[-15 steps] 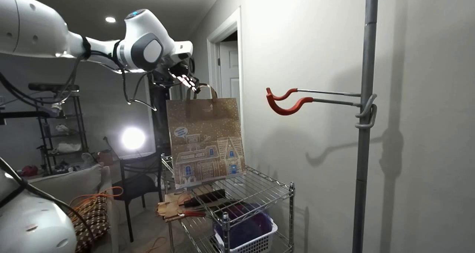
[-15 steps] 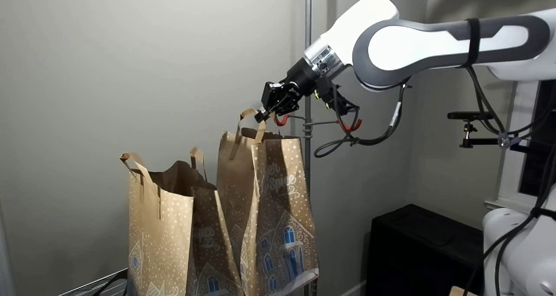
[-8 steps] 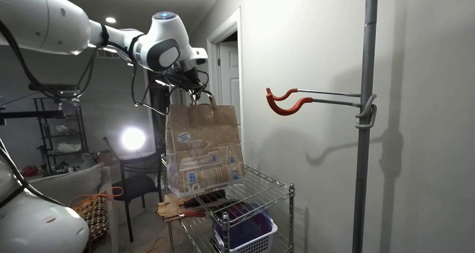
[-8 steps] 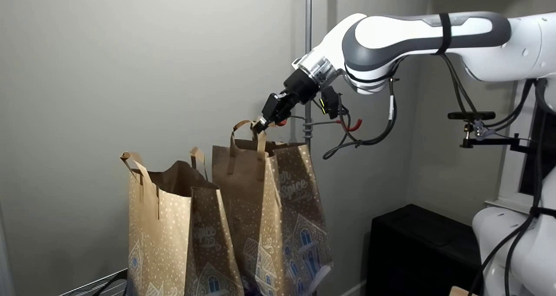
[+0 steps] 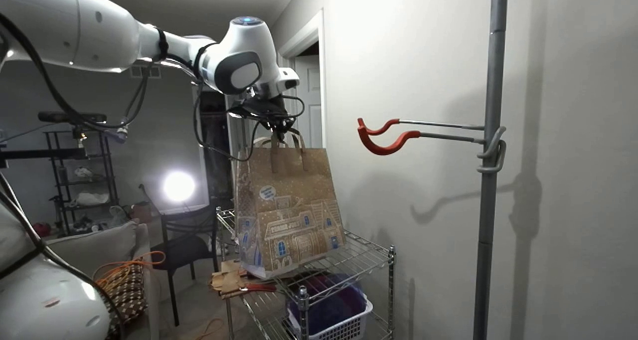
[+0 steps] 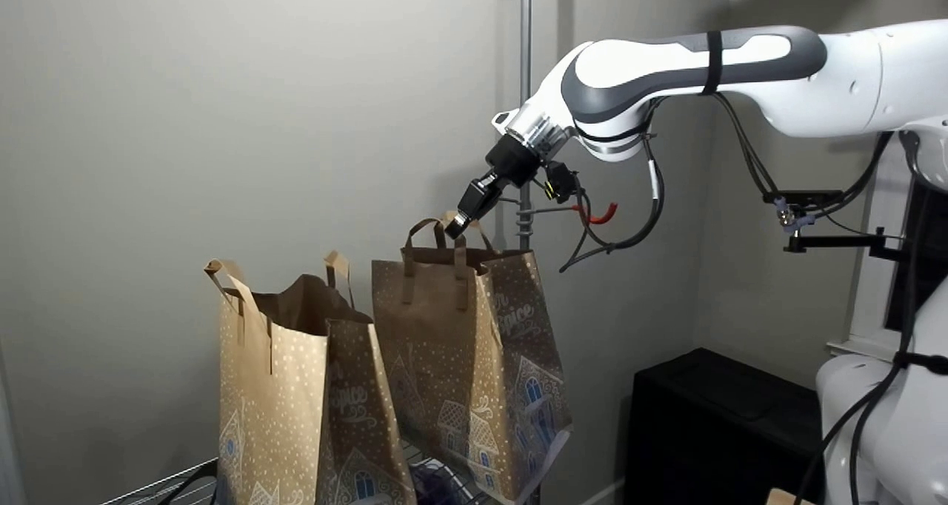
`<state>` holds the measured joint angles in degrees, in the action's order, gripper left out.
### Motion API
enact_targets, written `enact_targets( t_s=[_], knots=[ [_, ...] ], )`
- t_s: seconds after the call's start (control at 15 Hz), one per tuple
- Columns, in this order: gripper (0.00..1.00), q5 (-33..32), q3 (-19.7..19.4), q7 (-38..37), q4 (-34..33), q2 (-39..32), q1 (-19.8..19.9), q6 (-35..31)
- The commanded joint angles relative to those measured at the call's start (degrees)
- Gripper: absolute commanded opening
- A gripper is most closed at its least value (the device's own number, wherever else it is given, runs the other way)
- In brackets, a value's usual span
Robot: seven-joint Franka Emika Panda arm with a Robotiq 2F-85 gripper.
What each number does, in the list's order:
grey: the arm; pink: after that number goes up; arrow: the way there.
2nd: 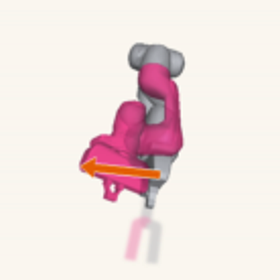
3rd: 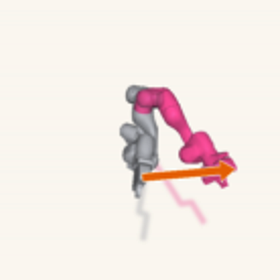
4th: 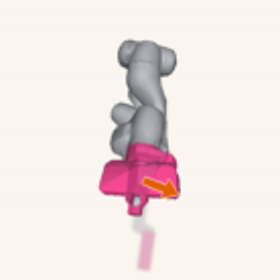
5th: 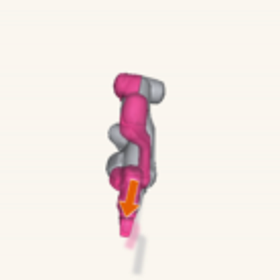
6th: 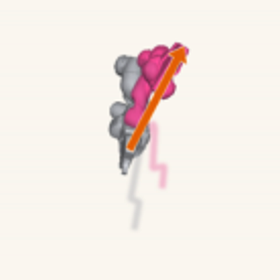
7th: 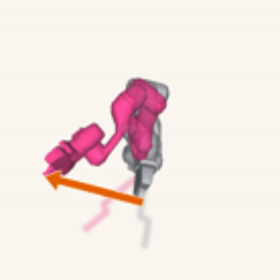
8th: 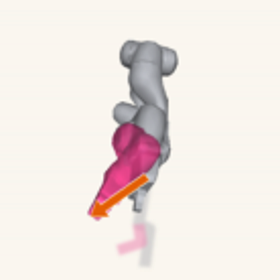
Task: Take the bags off of the hanger
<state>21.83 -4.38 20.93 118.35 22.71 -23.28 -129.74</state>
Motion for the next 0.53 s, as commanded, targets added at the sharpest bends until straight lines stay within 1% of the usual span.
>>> enact_targets(
  t_s=[0.0,0.07,0.2,0.47],
  knots=[
    [0.04,-0.5,2.3,2.3,-1.8,-2.2,4.3,-1.2],
    [0.04,-0.6,2.5,2.7,-1.9,-2.7,5.0,-1.8],
    [0.04,-0.2,2.8,3.4,-1.6,-3.6,6.1,-5.2],
    [0.04,1.2,2.8,4.8,-1.1,-4.8,6.3,-13.4]
  ],
)
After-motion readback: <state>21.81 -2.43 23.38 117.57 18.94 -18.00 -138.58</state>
